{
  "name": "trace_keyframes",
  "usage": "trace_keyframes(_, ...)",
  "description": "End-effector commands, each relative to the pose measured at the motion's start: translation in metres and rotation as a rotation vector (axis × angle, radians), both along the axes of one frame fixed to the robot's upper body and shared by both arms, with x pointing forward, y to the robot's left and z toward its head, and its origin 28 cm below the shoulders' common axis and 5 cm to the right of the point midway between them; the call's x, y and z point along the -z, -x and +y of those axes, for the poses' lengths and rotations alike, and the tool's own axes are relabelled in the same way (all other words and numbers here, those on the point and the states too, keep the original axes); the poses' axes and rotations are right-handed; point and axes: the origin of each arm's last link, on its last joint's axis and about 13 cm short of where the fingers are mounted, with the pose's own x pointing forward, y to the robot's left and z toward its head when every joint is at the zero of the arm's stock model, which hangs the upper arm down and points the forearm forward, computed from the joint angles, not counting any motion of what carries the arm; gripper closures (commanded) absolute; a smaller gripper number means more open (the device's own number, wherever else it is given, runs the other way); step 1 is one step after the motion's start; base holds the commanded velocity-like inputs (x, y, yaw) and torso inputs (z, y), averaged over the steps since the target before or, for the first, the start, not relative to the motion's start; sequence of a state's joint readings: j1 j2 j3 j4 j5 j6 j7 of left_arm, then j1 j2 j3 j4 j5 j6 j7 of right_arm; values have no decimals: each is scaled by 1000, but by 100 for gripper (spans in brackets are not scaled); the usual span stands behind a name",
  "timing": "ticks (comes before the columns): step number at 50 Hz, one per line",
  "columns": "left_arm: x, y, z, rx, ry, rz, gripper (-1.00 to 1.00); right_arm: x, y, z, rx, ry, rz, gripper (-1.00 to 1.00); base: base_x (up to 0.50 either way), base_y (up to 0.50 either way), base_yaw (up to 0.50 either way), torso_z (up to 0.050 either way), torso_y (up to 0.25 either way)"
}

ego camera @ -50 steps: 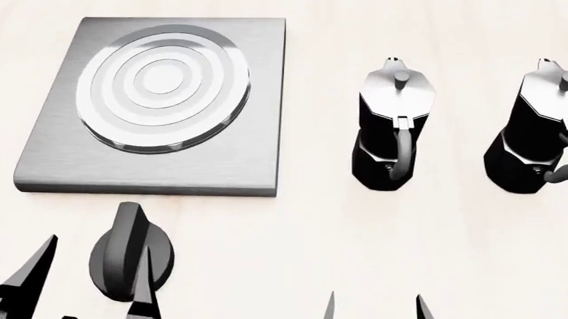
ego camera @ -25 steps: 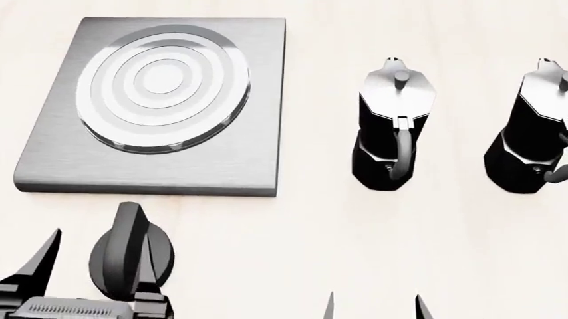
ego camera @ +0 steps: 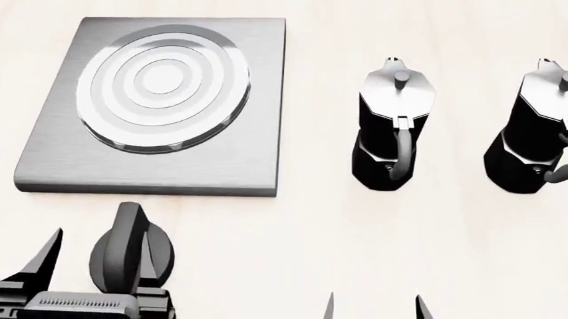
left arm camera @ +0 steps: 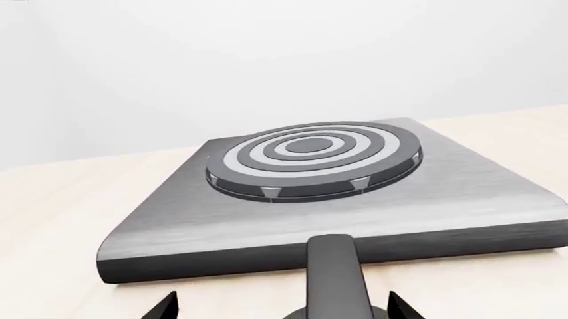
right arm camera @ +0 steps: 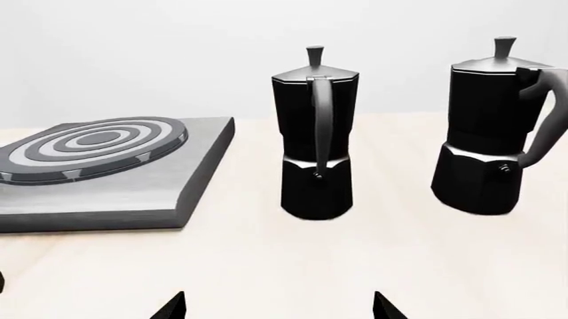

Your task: Turn off the stove.

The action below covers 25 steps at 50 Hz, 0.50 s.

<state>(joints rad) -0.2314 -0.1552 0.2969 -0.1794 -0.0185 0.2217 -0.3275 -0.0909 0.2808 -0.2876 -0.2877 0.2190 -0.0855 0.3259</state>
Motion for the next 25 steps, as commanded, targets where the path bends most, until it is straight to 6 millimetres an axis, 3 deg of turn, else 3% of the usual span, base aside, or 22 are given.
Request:
trace_keyframes(1, 5, -2, 3, -11, 14, 39, -100, 1, -1, -1, 1, -1, 7, -100, 0, 0, 0, 0, 0)
trace_keyframes(25, 0, 9, 7, -3, 33, 43, -100, 0, 0, 0, 2, 0, 6, -100, 0, 0, 0, 0, 0)
